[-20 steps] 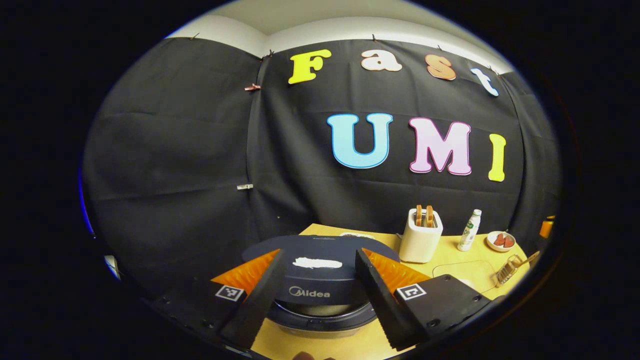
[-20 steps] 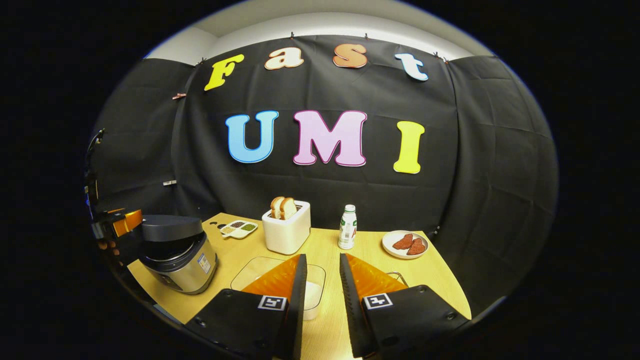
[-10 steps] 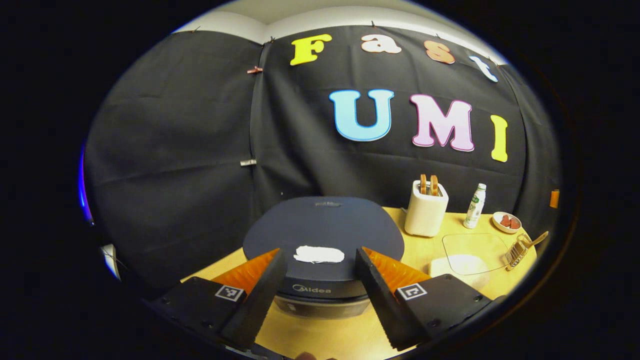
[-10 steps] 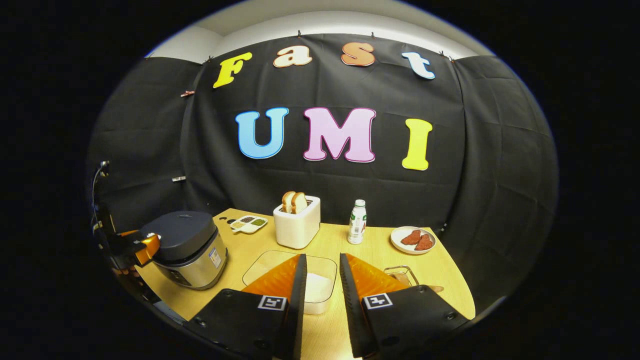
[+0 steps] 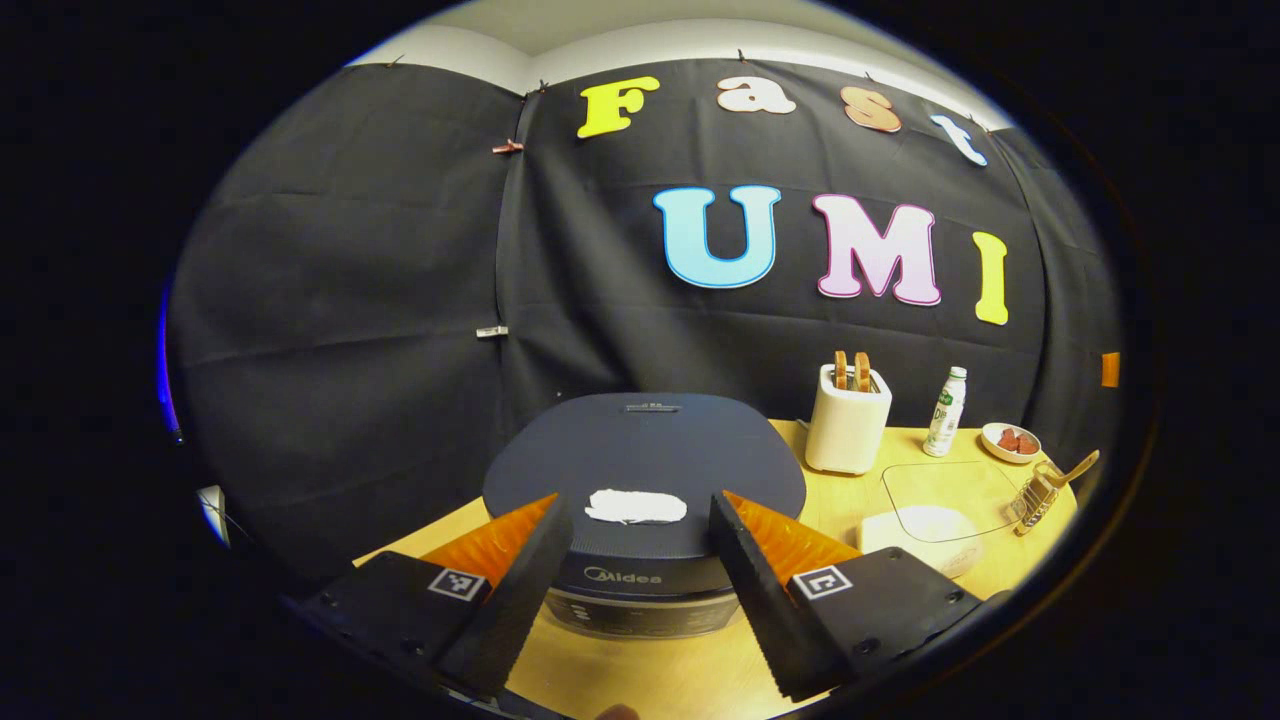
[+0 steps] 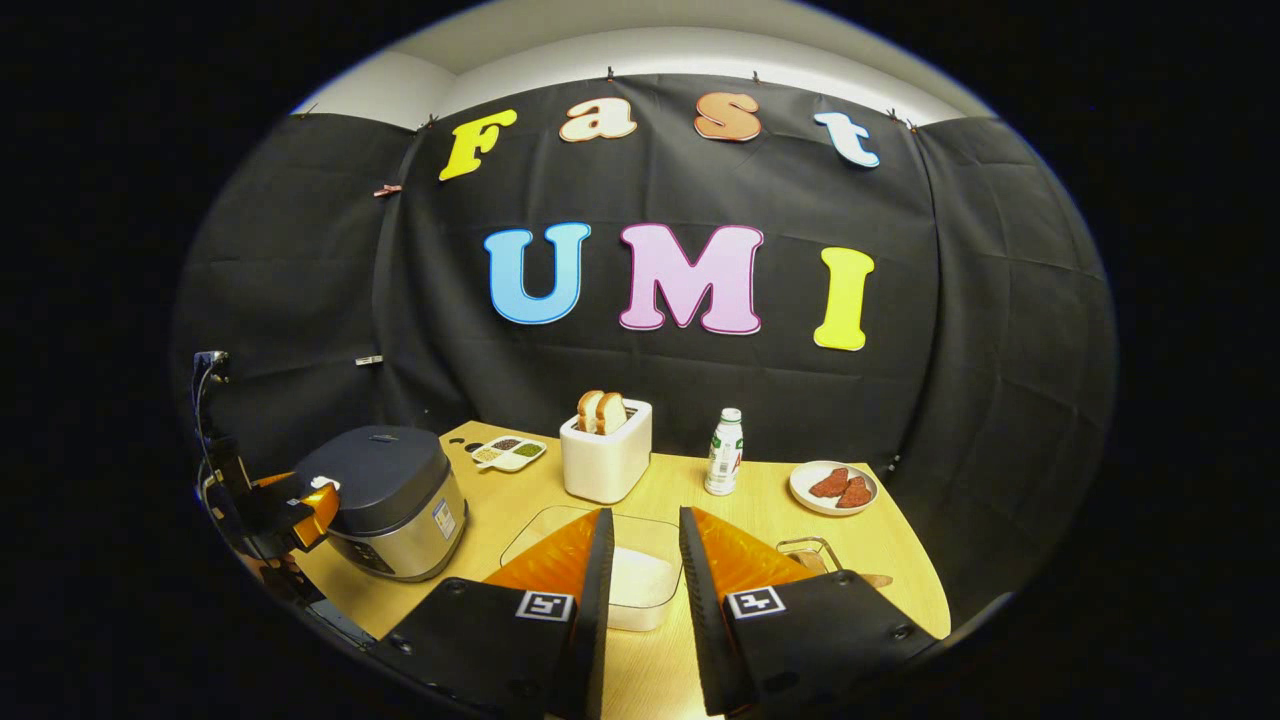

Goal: Close the left gripper, press the button to open the rice cooker; take a wooden spoon from the chopstick holder with the right hand, scoop a spoonful of rice and pour it into the rice cooker, then put the wooden spoon back into the chopstick holder.

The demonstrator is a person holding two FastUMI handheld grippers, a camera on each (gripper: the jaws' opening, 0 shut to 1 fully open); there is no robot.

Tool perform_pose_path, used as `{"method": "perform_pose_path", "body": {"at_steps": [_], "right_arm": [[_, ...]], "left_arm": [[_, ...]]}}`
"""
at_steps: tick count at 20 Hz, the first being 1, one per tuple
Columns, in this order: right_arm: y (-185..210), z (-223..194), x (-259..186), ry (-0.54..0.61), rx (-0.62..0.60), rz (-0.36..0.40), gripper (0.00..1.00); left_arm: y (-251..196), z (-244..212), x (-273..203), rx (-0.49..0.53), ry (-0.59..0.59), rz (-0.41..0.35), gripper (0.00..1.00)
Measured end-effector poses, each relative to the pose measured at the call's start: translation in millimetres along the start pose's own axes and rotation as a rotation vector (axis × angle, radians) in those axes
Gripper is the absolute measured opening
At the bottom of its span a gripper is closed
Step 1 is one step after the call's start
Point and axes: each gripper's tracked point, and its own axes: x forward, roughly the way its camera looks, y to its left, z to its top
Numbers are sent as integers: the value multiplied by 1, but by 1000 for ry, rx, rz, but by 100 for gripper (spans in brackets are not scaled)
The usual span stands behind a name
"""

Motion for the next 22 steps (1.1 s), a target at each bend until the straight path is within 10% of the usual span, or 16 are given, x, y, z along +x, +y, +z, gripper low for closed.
{"method": "perform_pose_path", "body": {"at_steps": [6, 14, 16, 22], "right_arm": [[-6, 8, -7, -29, 24, -11, 41], [-29, 13, -12, -39, 42, -32, 64], [-33, 15, -13, -44, 51, -31, 89], [-54, 29, -23, -86, 64, -46, 90]], "left_arm": [[-20, 55, -7, -16, -103, -54, 93], [-73, 148, -55, -15, -258, -116, 93], [-83, 166, -68, 8, -300, -116, 95], [-113, 178, -103, 11, -321, -171, 96]]}}
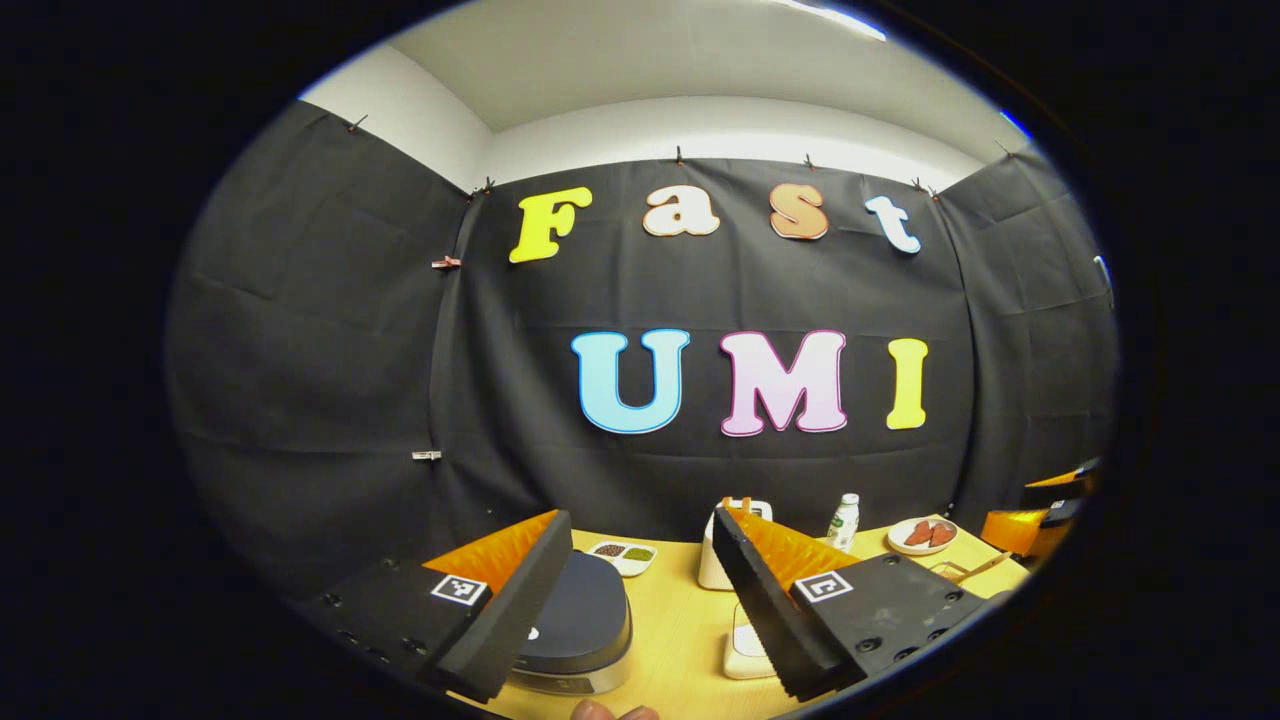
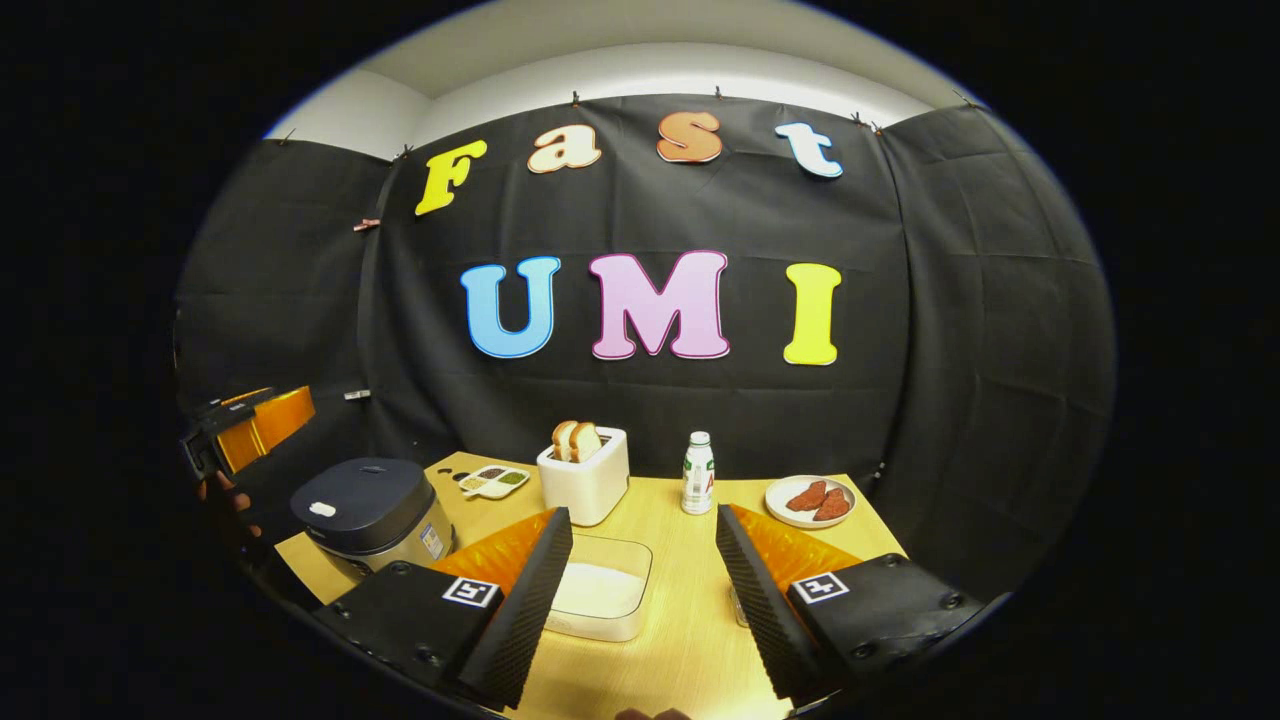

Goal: Close the left gripper, press the button to open the rice cooker; take a wooden spoon from the chopstick holder with the right hand, scoop a spoonful of rice and pour it into the rice cooker, then put the wooden spoon back into the chopstick holder.

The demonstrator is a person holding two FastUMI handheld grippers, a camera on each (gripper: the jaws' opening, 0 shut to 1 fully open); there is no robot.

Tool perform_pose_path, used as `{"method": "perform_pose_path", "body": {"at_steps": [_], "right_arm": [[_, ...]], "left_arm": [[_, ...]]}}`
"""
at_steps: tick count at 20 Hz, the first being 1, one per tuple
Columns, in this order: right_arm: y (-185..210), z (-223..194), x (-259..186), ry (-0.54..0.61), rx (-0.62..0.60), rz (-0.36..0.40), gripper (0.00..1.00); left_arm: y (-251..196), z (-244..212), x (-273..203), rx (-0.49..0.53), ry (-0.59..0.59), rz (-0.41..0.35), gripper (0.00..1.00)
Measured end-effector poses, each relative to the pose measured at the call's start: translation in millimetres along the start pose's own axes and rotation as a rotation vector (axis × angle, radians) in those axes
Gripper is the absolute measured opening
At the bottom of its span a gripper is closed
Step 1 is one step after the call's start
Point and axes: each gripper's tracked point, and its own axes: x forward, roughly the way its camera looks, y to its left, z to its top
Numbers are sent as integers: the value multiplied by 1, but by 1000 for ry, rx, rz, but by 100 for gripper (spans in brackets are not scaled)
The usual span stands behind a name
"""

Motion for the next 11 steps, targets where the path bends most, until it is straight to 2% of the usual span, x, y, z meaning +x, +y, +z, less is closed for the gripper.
{"method": "perform_pose_path", "body": {"at_steps": [11], "right_arm": [[-9, 8, -3, -26, 32, 14, 90]], "left_arm": [[-20, 3, -22, 16, 5, 14, 96]]}}
